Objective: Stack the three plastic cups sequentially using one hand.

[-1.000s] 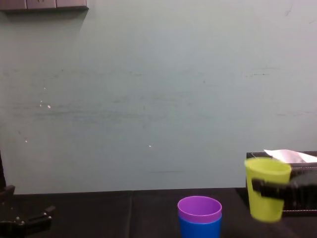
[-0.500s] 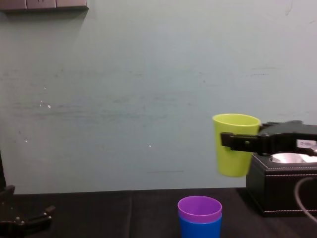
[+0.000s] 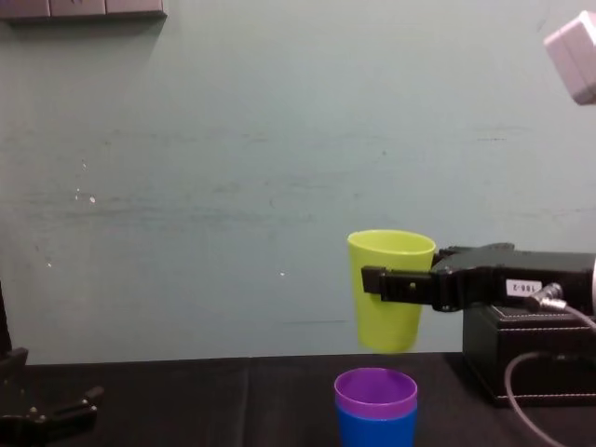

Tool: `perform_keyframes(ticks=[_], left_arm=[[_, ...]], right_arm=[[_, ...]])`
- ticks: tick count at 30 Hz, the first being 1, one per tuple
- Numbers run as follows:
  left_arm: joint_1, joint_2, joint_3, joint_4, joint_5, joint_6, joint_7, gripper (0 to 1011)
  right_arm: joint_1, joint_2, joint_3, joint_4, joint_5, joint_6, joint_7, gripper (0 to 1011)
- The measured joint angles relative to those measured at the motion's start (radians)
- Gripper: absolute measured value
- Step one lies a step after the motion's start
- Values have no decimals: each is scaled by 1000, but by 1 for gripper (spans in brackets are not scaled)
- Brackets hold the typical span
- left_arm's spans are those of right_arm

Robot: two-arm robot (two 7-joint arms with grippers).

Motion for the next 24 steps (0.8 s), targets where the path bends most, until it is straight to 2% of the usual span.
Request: perform_keyframes(ticks=[12, 24], left_arm=[[0, 0, 0, 0, 0, 0, 0, 1011], [0, 0, 0, 0, 0, 0, 0, 1011]], right_arm=[[-23, 12, -19, 0, 21, -8, -1, 726], [-13, 8, -38, 33, 21, -30, -1, 726]])
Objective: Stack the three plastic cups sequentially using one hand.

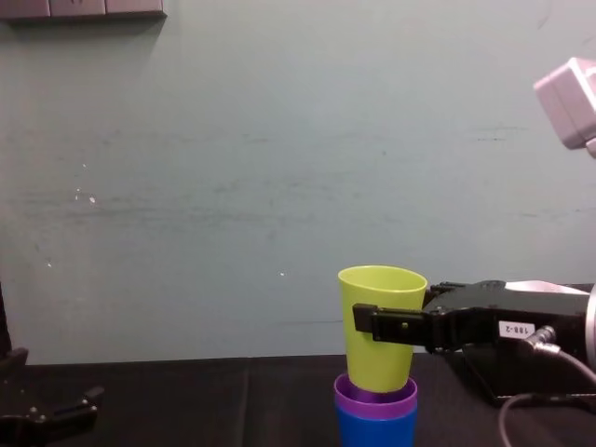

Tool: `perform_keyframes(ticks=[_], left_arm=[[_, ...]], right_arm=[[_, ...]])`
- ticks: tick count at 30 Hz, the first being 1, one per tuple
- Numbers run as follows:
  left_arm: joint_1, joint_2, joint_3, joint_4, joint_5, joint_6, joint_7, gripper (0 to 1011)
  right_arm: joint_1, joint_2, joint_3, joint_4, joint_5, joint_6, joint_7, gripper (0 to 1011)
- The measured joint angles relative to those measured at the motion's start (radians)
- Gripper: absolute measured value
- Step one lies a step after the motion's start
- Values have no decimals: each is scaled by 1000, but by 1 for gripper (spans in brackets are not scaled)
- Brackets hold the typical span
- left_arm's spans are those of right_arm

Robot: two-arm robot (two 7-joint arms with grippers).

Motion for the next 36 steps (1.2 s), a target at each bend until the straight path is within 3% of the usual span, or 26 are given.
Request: perform_keyframes(ticks=[19, 32, 36], left_arm=[[0, 0, 0, 0, 0, 0, 0, 1011], [0, 0, 0, 0, 0, 0, 0, 1011], [0, 0, 0, 0, 0, 0, 0, 1011]], right_arm=[[17, -26, -23, 106, -32, -57, 10, 726], [15, -30, -22, 114, -34, -67, 18, 726], [15, -29, -22, 114, -34, -67, 17, 785]])
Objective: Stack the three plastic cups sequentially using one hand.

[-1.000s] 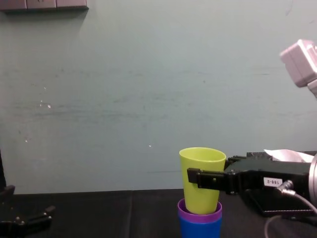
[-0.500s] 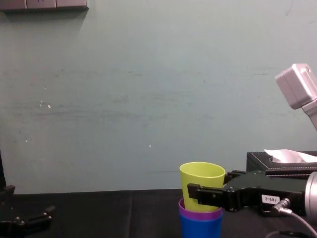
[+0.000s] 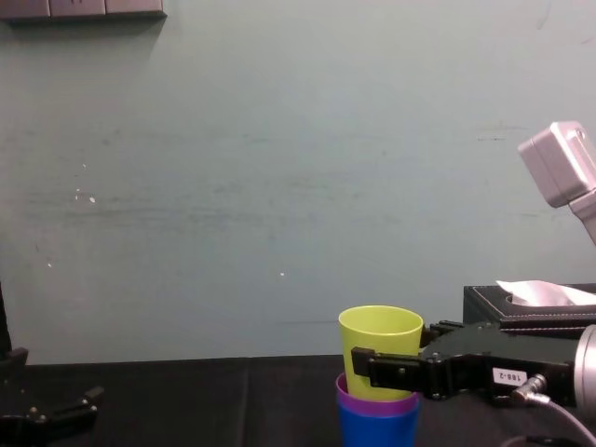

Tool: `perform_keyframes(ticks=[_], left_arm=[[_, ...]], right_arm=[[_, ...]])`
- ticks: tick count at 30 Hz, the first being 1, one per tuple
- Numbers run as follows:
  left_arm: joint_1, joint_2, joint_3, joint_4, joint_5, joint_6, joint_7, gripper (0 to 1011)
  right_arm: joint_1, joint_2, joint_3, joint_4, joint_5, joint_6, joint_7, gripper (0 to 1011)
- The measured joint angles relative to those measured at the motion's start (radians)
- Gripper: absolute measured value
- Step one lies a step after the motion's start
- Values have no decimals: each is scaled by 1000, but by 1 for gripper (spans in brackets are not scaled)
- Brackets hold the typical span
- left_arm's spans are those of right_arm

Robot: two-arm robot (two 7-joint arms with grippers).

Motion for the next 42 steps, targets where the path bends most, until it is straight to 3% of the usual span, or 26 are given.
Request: perform_keyframes(ticks=[3, 9, 15, 23, 31, 42], left_arm=[[0, 0, 0, 0, 0, 0, 0, 1011], [0, 0, 0, 0, 0, 0, 0, 1011], [0, 0, 0, 0, 0, 0, 0, 1011], [0, 0, 0, 0, 0, 0, 0, 1011], [0, 0, 0, 0, 0, 0, 0, 1011], [0, 0, 0, 0, 0, 0, 0, 1011]], right_arm=[[0, 0, 0, 0, 0, 0, 0, 892], [0, 1, 0, -1, 0, 1, -1, 1003], [-4, 1, 4, -6, 0, -1, -3, 1003], [-55, -3, 67, -43, 6, -64, -59, 1003], [-110, -15, 129, -62, 1, -93, -124, 1003], [-154, -29, 169, -50, -78, -86, -214, 1003]])
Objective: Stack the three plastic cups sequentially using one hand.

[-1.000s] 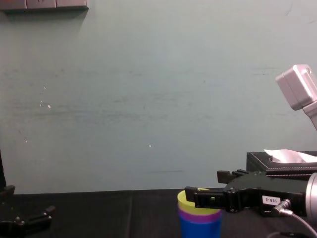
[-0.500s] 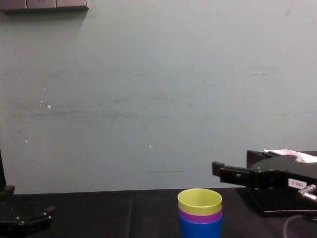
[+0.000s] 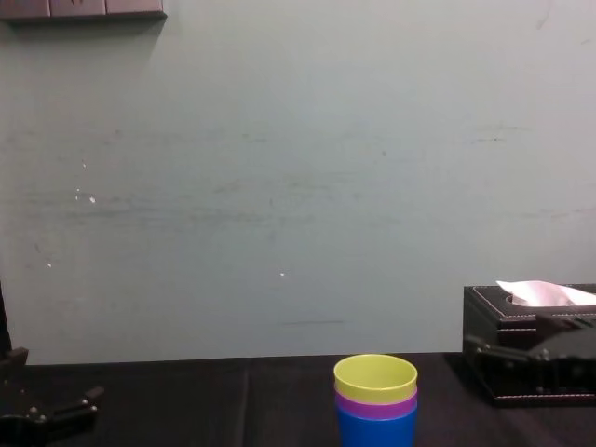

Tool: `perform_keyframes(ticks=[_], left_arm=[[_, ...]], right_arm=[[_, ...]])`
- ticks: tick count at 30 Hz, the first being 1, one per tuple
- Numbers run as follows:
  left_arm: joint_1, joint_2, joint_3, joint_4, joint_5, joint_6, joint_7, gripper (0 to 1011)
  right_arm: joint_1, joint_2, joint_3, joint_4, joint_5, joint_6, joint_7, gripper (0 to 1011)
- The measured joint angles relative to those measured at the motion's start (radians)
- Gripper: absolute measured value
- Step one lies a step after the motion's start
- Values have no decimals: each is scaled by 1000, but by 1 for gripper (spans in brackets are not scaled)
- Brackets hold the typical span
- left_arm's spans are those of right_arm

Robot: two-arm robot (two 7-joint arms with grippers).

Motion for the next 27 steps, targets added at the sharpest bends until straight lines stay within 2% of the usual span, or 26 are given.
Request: perform_keyframes(ticks=[7, 11, 18, 27], left_arm=[[0, 0, 0, 0, 0, 0, 0, 1011], [0, 0, 0, 0, 0, 0, 0, 1011], [0, 0, 0, 0, 0, 0, 0, 1011], [0, 0, 0, 0, 0, 0, 0, 1011]], right_arm=[[-1, -12, -7, 38, -68, 38, -38, 1003], [5, -22, -13, 62, -89, 54, -40, 1003], [10, -29, -13, 83, -89, 56, 10, 1003], [10, -29, -13, 82, -87, 54, 8, 1003]])
